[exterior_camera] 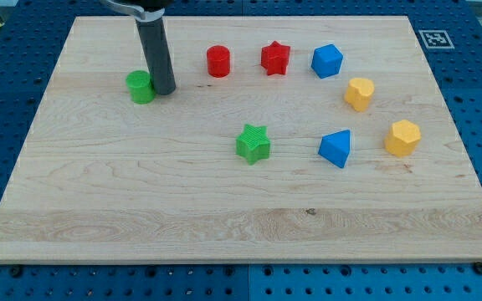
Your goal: Slide green star towards center left
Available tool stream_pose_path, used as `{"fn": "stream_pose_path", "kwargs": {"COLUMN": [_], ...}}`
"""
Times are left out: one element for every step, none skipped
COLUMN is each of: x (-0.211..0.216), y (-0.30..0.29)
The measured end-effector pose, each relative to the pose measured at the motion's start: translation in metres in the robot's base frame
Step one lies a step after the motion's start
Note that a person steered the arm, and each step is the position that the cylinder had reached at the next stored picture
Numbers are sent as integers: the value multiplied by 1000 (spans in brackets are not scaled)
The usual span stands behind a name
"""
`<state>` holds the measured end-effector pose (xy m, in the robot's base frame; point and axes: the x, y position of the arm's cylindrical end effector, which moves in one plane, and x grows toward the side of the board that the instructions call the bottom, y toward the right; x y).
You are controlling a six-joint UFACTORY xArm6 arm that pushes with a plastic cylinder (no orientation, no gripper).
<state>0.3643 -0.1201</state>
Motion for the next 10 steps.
{"fn": "stream_pose_path", "kwargs": {"x": [-2, 0, 3, 3, 13, 36, 65, 103, 118, 118], "y": [-12, -45, -60, -24, 46, 123, 187, 202, 198, 192]}}
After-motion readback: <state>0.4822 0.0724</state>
